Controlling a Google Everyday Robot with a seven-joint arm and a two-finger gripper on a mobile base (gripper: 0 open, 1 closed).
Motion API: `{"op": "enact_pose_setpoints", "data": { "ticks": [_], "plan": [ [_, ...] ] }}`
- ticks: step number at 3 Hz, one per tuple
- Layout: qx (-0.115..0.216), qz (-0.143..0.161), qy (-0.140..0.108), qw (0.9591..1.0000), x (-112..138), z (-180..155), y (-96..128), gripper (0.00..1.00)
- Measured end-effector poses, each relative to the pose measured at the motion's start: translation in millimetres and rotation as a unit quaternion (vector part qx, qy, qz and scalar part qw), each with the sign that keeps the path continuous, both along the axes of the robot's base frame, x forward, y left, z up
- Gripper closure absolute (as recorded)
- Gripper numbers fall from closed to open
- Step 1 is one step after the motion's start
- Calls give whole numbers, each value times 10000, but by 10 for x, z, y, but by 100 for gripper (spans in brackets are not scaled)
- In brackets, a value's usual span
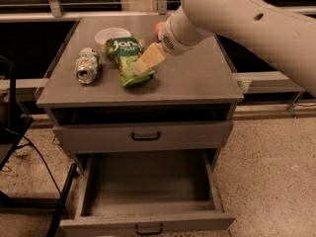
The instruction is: Place green rice chip bag into middle drawer
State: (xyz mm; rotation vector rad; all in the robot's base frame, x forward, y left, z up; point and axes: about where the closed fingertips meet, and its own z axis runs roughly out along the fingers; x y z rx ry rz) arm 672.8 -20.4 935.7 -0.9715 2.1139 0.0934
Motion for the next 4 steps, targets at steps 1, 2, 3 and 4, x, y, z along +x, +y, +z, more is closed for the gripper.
{"op": "enact_pose_setpoints", "data": {
  "ticks": [1, 2, 3, 4],
  "plan": [
    [104, 107, -20, 9999, 98, -32, 206, 0],
    [256, 275, 74, 9993, 205, -118, 525, 0],
    [330, 345, 141, 9988, 264, -184, 681, 0],
    [345, 302, 231, 9987, 360, -316, 756, 0]
  ]
}}
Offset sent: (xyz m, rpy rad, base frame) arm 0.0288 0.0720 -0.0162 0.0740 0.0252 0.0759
